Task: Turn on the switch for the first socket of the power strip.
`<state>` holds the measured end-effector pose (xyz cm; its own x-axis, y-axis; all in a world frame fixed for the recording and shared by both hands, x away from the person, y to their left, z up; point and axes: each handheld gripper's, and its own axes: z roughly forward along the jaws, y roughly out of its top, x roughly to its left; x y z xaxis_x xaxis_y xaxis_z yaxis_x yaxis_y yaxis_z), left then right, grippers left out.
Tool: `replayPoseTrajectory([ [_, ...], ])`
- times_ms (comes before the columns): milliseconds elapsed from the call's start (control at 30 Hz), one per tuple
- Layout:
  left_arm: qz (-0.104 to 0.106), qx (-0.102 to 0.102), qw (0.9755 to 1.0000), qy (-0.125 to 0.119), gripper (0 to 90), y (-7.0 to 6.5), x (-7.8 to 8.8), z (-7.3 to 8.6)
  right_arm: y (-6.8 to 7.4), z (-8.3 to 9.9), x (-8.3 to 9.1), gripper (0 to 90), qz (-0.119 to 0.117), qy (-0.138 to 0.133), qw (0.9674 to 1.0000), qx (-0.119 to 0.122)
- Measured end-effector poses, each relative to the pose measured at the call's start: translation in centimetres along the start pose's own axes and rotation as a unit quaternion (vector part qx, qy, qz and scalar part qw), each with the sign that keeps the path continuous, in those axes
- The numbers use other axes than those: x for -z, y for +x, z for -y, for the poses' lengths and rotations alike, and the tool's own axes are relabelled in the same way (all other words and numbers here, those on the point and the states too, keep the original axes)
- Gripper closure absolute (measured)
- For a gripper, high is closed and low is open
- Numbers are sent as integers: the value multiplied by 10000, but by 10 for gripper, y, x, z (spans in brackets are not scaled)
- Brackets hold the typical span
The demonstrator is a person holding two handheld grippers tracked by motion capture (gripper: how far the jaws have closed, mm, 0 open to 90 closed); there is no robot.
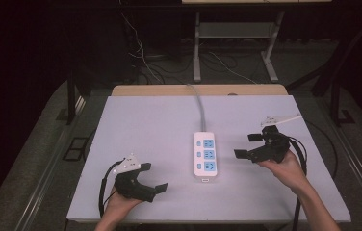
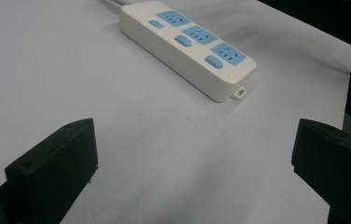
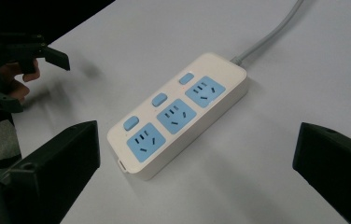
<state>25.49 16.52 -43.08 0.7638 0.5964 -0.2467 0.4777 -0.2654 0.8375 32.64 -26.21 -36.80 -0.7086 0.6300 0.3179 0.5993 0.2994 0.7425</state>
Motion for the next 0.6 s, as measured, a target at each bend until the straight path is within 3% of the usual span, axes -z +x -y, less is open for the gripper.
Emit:
replayPoseTrajectory([
  [600, -11, -7, 10000, 14, 0, 0, 0, 0, 3, 40, 14, 3, 43, -122, 9998, -134],
])
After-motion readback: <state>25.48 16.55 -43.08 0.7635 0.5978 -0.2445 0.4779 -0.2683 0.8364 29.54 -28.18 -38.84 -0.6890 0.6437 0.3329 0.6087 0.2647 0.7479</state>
